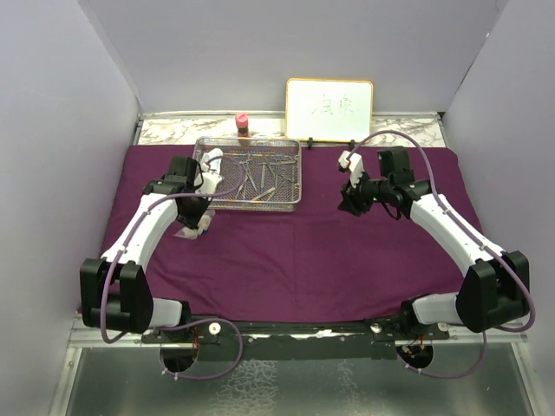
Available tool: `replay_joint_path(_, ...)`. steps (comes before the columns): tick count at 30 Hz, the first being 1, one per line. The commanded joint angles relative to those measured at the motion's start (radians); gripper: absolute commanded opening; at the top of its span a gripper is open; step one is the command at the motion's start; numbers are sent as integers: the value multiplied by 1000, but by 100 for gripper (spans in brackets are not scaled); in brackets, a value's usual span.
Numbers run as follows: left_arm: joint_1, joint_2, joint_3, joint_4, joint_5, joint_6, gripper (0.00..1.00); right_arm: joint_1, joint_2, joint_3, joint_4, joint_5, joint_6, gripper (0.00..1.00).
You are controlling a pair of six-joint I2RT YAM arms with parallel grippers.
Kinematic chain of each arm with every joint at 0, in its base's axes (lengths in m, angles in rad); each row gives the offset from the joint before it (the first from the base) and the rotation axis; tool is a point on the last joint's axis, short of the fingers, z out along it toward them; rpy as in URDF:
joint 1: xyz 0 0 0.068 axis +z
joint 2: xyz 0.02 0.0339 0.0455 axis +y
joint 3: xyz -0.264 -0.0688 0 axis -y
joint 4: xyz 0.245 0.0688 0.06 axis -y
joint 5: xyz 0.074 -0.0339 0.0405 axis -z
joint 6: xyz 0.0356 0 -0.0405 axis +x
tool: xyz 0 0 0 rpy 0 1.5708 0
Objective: Open and lay out the surgical kit
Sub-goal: Place the medical item in the surgical kit.
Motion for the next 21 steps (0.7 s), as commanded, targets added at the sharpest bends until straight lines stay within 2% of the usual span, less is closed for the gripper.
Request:
replay_joint_path(1,-3,40,-59,29,-13,-6,1,-4,-30,-6,-3,-35,-6,39)
replay_joint_path(9,-5,217,-49,151,-58,-39,4,-4,-43,-14,4,-24,-5,39)
replay_joint_path(12,-5,270,-56,151,-69,-38,10,-4,-42,-17,7,-22,-5,39)
replay_joint_path(17,-5,242,-33,105,-52,-22,29,-4,-37,-18,7,-15,-4,39)
replay_joint_path(21,-5,178,58,23,-33,-4,54,-4,-36,-16,7,-12,-6,39)
